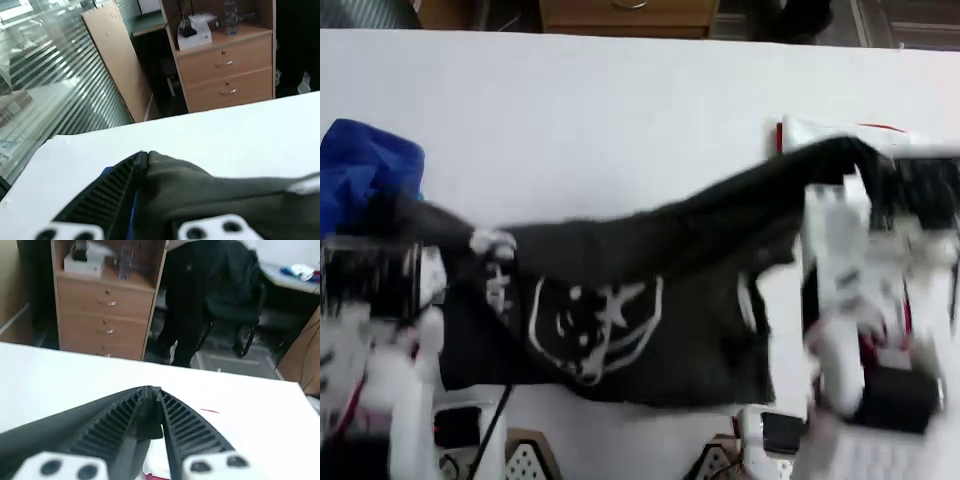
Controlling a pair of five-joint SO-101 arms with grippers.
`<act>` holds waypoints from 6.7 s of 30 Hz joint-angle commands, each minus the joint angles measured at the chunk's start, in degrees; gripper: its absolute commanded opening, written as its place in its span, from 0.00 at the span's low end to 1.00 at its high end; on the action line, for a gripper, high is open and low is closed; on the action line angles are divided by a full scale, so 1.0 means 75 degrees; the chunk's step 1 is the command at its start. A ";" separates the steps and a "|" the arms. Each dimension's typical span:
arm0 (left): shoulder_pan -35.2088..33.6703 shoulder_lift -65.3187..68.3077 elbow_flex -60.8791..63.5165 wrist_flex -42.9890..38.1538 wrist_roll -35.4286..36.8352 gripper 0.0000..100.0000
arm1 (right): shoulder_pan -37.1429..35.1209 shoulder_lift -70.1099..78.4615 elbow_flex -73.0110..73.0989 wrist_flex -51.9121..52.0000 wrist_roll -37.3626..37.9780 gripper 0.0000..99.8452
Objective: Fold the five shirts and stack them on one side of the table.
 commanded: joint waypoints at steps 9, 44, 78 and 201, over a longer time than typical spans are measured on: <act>0.0000 0.4571 -0.1424 -0.2075 0.0059 0.02 | -0.0041 0.4190 -0.1524 -0.1870 -0.0012 0.02; 0.0316 1.4500 -1.3322 0.1254 0.0059 0.02 | 0.0018 1.3052 -1.2425 -0.1155 -0.0012 0.02; 0.0223 1.7032 -1.3322 0.4689 -0.0821 0.02 | -0.0229 1.4881 -1.3081 0.4976 0.0434 0.02; 0.0176 1.2905 -0.6488 0.2192 -0.0750 0.03 | -0.1260 0.3686 0.1993 -0.1612 0.0785 0.02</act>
